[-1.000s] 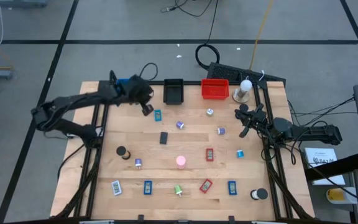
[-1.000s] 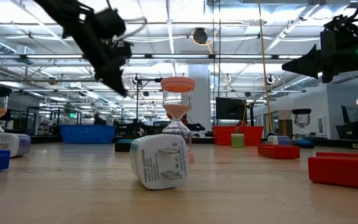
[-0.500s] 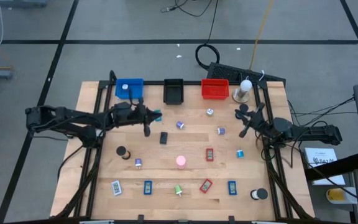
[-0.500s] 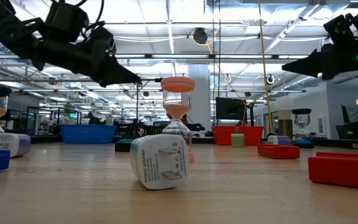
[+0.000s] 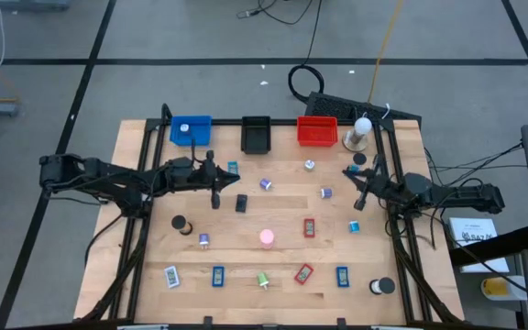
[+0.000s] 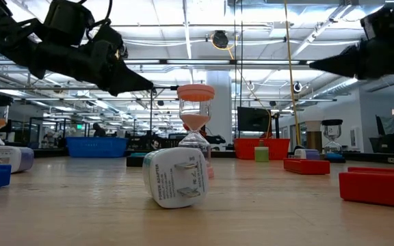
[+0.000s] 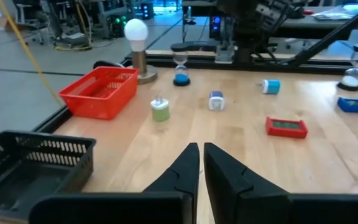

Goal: Pick & Place Office items
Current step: Put the top right black hourglass into the red bin

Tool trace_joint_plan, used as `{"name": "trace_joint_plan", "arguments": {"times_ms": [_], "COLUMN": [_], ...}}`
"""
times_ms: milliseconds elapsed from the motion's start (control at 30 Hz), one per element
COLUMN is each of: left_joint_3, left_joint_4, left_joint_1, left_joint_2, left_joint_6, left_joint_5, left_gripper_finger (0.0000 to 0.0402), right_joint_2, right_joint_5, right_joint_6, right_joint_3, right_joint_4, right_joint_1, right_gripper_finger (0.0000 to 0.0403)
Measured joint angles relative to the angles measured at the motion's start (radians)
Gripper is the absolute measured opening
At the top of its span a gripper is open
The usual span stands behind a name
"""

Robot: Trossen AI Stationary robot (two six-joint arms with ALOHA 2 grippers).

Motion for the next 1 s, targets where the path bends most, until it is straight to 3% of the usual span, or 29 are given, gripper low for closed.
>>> {"name": "trace_joint_plan", "arguments": {"times_ms": [200,267,333,467,567,700,800,1000], "left_joint_3": [0.0,0.0,0.0,-0.022,-0.06,-0.131,-0.162,-0.171], "left_joint_4": [-0.01,-0.008,0.024,0.163,0.306,0.443,0.452,0.433], "left_joint_1": [-0.011,-0.011,-0.009,-0.008,-0.009,-0.008,-0.008,-0.009], "left_joint_2": [0.0,0.0,0.003,0.036,0.063,0.067,0.066,0.059], "left_joint_6": [-0.046,-0.047,-0.039,-0.016,-0.002,0.001,-0.018,-0.048], "left_joint_5": [-0.017,-0.018,-0.017,0.015,0.007,-0.037,-0.043,-0.038], "left_gripper_finger": [0.0033,0.0031,0.0021,0.0006,0.001,0.0004,0.0014,0.0039], "right_joint_2": [0.0,0.002,0.002,0.051,0.119,0.27,0.389,0.6], "right_joint_5": [-0.131,-0.13,-0.075,0.217,0.369,0.467,0.525,0.434], "right_joint_6": [0.187,0.198,0.209,0.298,0.375,0.456,0.538,0.763], "right_joint_3": [0.0,0.006,0.041,0.155,0.266,0.405,0.516,0.743], "right_joint_4": [0.187,0.289,0.286,0.107,-0.027,-0.229,-0.368,-0.682], "right_joint_1": [0.0,-0.002,-0.002,-0.003,-0.003,-0.003,-0.018,-0.109], "right_gripper_finger": [0.0,0.0,0.0,0.0,0.0,0.0001,0.0008,0.0044]}}
